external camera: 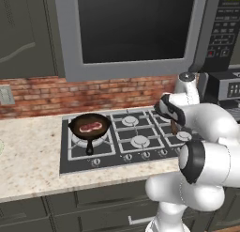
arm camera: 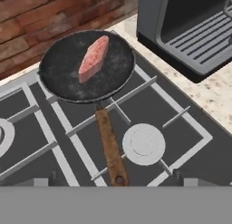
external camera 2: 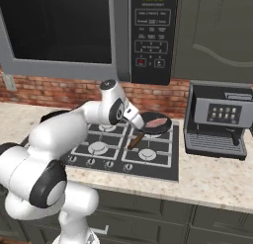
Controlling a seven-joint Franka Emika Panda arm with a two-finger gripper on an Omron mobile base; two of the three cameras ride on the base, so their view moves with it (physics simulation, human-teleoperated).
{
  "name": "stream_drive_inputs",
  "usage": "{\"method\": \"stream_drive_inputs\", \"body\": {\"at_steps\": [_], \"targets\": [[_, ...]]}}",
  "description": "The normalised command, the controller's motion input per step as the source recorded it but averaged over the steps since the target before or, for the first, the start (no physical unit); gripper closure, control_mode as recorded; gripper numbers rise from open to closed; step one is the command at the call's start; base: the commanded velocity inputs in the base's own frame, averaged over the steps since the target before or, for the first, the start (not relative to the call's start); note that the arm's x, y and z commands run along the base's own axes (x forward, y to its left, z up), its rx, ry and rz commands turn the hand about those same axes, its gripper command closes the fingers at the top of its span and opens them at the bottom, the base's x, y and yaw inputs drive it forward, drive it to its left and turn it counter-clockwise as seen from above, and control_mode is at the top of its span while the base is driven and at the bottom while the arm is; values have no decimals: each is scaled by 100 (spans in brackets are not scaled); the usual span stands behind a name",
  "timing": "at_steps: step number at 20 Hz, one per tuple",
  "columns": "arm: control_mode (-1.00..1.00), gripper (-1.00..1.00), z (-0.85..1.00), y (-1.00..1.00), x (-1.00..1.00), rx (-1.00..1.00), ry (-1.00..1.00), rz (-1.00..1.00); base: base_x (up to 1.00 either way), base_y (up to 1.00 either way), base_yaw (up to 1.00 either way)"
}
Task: Place one of the steaks on the plate and the other in the bowl. Then place the bowl in the fridge.
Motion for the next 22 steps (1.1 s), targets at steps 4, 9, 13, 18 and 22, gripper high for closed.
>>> {"method": "stream_drive_inputs", "body": {"at_steps": [4, 9, 13, 18, 22], "targets": [[-100, -100, -4, -37, 57, 0, 8, 0, 0, 0, 0], [-100, -100, 0, -28, 57, 0, 16, 0, 0, 0, 0], [-100, -100, 0, -12, 58, 0, 9, -2, 0, 0, 0], [-100, -100, -24, -12, 34, 0, 0, 0, 0, 0, 0], [-100, -100, -49, -19, 16, 0, 0, 0, 0, 0, 0]]}}
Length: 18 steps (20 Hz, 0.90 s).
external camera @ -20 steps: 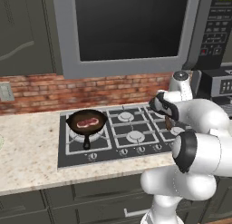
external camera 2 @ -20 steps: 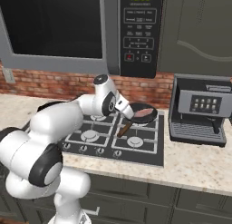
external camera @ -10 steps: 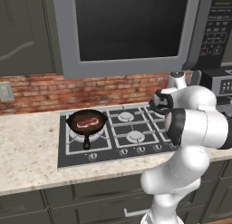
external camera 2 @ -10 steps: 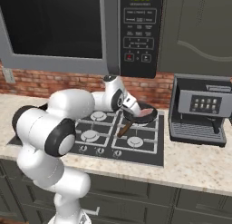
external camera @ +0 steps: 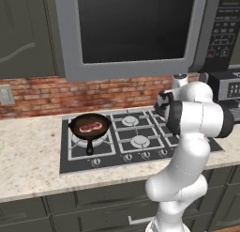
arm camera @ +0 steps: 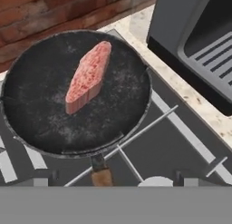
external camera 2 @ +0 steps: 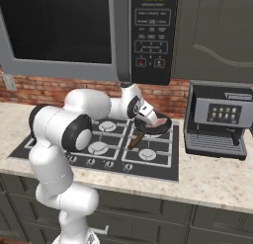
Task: Place one of the steaks on the plate and the other in the bowl. Then place the bowl in the fridge.
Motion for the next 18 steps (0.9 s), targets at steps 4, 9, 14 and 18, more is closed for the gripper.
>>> {"method": "stream_drive_inputs", "body": {"at_steps": [4, 9, 14, 18], "targets": [[-100, -100, -7, -15, 31, 0, 0, 0, 0, 0, 0], [-100, -100, 0, -9, 37, 0, 1, 0, 0, 0, 0], [-100, -100, -11, -4, 33, 0, 0, 0, 0, 0, 0], [-100, -100, -13, -1, 40, 0, 0, 0, 0, 0, 0]]}}
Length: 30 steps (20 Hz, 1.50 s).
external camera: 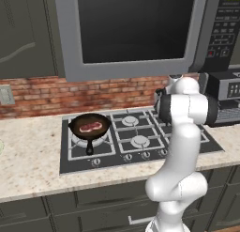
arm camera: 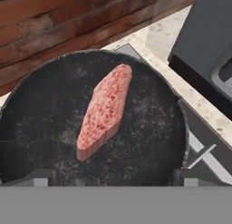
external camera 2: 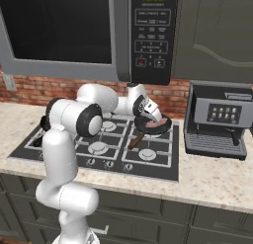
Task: Place one of the steaks on the plate and the other in the bowl. Then place the bowl in the fridge.
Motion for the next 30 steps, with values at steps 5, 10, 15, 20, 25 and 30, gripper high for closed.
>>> {"method": "stream_drive_inputs", "body": {"at_steps": [5, 10, 15, 20, 25, 30], "targets": [[-100, -100, -17, -7, 29, 0, 0, 0, 0, 0, 0], [-100, -100, -20, -10, 18, 0, 0, 1, 0, 0, 0], [-100, -100, -9, -6, 27, 0, 0, 1, 0, 0, 0], [-100, -100, -9, -8, 12, 1, 0, 3, 0, 0, 0], [-100, -100, -22, -6, 2, 0, 0, 0, 0, 0, 0], [-100, -100, -18, -1, 14, 0, 0, 0, 0, 0, 0]]}}
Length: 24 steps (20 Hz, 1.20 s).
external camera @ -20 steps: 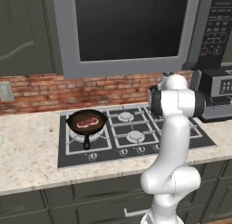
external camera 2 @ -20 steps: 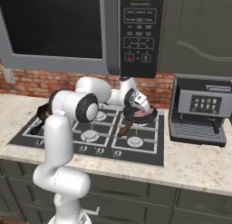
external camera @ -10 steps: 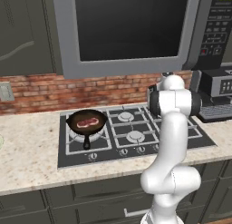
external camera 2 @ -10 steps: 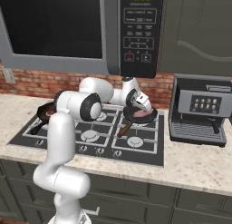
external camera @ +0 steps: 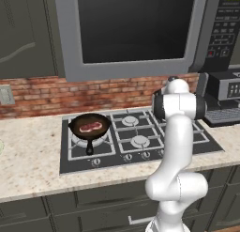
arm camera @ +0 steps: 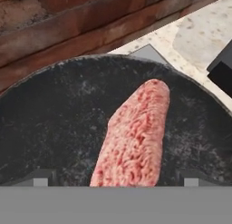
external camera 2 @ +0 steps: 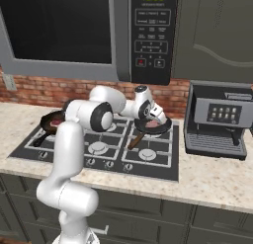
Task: Place one of the steaks on the plate and the other in the bowl. Then place the bowl in the fridge.
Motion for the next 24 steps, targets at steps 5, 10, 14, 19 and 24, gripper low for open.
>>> {"method": "stream_drive_inputs", "body": {"at_steps": [5, 10, 14, 19, 24], "targets": [[-100, -100, -9, -2, 16, 0, 0, 0, 0, 0, 0], [-100, -100, -21, -11, 15, 0, 3, 0, 0, 0, 0], [-100, -100, -10, -8, 7, 0, 1, 0, 0, 0, 0], [-100, -100, -7, -1, 1, 0, 0, 0, 0, 0, 0], [-100, 100, -6, 0, 0, 0, 0, 0, 0, 0, 0]]}}
